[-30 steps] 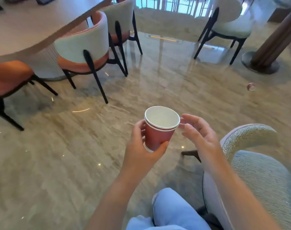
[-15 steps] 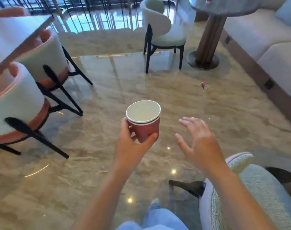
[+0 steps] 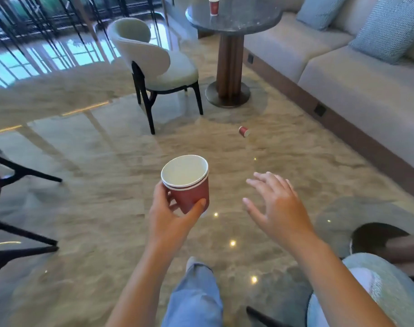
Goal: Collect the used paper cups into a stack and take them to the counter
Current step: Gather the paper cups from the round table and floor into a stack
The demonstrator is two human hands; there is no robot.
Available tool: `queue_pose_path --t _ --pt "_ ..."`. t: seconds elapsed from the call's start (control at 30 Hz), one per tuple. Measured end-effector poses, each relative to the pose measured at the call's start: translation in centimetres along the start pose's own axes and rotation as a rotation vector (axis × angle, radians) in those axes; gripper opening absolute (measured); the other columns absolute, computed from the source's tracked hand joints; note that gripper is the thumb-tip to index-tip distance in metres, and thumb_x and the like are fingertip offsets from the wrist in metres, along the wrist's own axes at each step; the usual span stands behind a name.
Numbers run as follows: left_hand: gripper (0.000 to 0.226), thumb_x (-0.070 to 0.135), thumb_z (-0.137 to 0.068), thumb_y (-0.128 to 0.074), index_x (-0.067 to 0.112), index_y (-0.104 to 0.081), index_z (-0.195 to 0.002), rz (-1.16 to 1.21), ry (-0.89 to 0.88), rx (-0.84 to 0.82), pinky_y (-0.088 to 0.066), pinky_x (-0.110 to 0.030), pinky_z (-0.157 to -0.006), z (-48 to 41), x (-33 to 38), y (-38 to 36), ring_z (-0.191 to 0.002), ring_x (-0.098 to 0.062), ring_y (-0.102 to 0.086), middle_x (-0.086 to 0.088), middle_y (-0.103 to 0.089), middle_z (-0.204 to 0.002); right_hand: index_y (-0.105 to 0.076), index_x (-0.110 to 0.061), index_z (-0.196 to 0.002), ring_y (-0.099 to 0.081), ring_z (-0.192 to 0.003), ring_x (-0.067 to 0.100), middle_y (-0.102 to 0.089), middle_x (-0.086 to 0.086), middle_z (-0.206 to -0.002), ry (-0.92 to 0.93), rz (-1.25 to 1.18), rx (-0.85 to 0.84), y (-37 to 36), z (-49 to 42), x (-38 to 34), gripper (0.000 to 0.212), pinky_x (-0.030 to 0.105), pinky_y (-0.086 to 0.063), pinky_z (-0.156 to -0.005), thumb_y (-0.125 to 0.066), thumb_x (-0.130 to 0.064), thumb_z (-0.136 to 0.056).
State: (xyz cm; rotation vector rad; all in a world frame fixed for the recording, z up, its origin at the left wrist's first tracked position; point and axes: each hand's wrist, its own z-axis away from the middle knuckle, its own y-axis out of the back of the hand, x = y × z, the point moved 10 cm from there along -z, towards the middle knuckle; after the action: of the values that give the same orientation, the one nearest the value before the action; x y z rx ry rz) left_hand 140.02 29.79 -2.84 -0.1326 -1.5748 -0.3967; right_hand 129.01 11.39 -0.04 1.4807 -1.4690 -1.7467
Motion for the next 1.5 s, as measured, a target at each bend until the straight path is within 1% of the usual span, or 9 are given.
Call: queue_pose_path --t 0.17,0.3,0.4,0.47,0.7,0.9,1.1,1.3,1.5 --pt "0.056 0.030 -0.054 -0.076 0.042 -0.050 -0.102 -0.024 -0.052 -0.111 -0.049 -0.021 -0.074 -12.6 2.0 -1.6 -0.087 0.003 -0.062 0.023 -0.063 -0.095 -0.058 -0.013 -0.118 -0.041 -0.127 0.026 -0.054 0.007 -0.129 -0.089 -0.018 0.048 -0.5 -10.4 -0.9 0.038 0.045 -0.026 -0.107 -0.060 -0.030 -0.084" --pt "0.060 0.035 -0.054 -0.077 0.043 -0.048 -0.106 -0.047 -0.083 -0.192 -0.051 -0.021 -0.075 -19.9 2.6 -4.3 -0.087 0.003 -0.061 0.021 -0.063 -0.098 -0.057 -0.012 -0.119 -0.041 -0.127 0.026 -0.053 0.007 -0.130 -0.169 -0.005 0.045 -1.0 -16.2 0.9 0.039 0.048 -0.028 -0.108 -0.059 -0.029 -0.084" --pt "0.057 0.031 -0.056 -0.078 0.046 -0.048 -0.102 -0.054 -0.073 -0.244 -0.049 -0.013 -0.071 -24.0 1.7 -6.7 -0.086 0.005 -0.060 0.030 -0.062 -0.095 -0.059 -0.010 -0.117 -0.045 -0.123 0.028 -0.056 0.010 -0.127 -0.238 -0.006 0.059 -1.3 -19.6 3.4 0.038 0.042 -0.033 -0.105 -0.062 -0.027 -0.083" --pt "0.057 0.024 -0.060 -0.081 0.046 -0.049 -0.101 -0.052 -0.054 -0.264 -0.048 -0.012 -0.069 -26.9 1.2 -8.7 -0.084 0.005 -0.060 0.027 -0.063 -0.094 -0.058 -0.010 -0.118 -0.045 -0.123 0.026 -0.056 0.010 -0.127 -0.269 -0.007 0.050 -1.7 -22.1 5.2 0.039 0.038 -0.031 -0.103 -0.061 -0.027 -0.083" --pt "0.062 0.038 -0.052 -0.077 0.042 -0.049 -0.107 -0.068 -0.056 -0.297 -0.049 -0.015 -0.071 -38.4 2.4 -18.2 -0.088 0.001 -0.061 0.021 -0.063 -0.098 -0.057 -0.010 -0.119 -0.045 -0.122 0.026 -0.055 0.010 -0.127 -0.295 -0.031 0.060 -1.5 -34.2 13.3 0.039 0.037 -0.033 -0.103 -0.061 -0.026 -0.083" --pt "0.061 0.035 -0.053 -0.077 0.040 -0.048 -0.107 -0.092 -0.039 -0.251 -0.050 -0.028 -0.077 -48.3 3.4 -24.6 -0.090 -0.006 -0.062 0.017 -0.063 -0.099 -0.055 -0.011 -0.121 -0.044 -0.121 0.023 -0.054 0.008 -0.129 -0.275 -0.032 0.038 0.4 -45.2 19.8 0.040 0.034 -0.032 -0.101 -0.058 -0.028 -0.084" --pt "0.062 0.033 -0.056 -0.076 0.029 -0.049 -0.112 -0.105 0.006 -0.238 -0.050 -0.020 -0.073 -55.9 2.7 -28.9 -0.087 0.001 -0.061 0.016 -0.062 -0.099 -0.055 -0.012 -0.121 -0.044 -0.122 0.024 -0.053 0.007 -0.129 -0.292 -0.056 -0.002 0.0 -53.6 24.7 0.041 0.036 -0.032 -0.102 -0.060 -0.027 -0.084" --pt "0.059 0.012 -0.066 -0.080 0.033 -0.047 -0.109 -0.125 0.034 -0.241 -0.045 -0.005 -0.069 -66.3 -0.7 -34.5 -0.084 0.010 -0.058 0.017 -0.060 -0.101 -0.055 -0.013 -0.121 -0.045 -0.120 0.023 -0.054 0.006 -0.127 -0.285 -0.054 -0.035 -3.4 -64.1 29.8 0.041 0.031 -0.032 -0.099 -0.060 -0.027 -0.083" --pt "0.058 0.023 -0.061 -0.083 0.045 -0.046 -0.100 -0.186 0.040 -0.241 -0.045 -0.008 -0.073 -77.3 -5.5 -39.4 -0.088 0.007 -0.058 0.030 -0.060 -0.096 -0.056 -0.012 -0.120 -0.047 -0.119 0.024 -0.055 0.007 -0.127 -0.297 -0.075 -0.045 -8.6 -74.8 36.2 0.041 0.035 -0.035 -0.098 -0.061 -0.026 -0.083"
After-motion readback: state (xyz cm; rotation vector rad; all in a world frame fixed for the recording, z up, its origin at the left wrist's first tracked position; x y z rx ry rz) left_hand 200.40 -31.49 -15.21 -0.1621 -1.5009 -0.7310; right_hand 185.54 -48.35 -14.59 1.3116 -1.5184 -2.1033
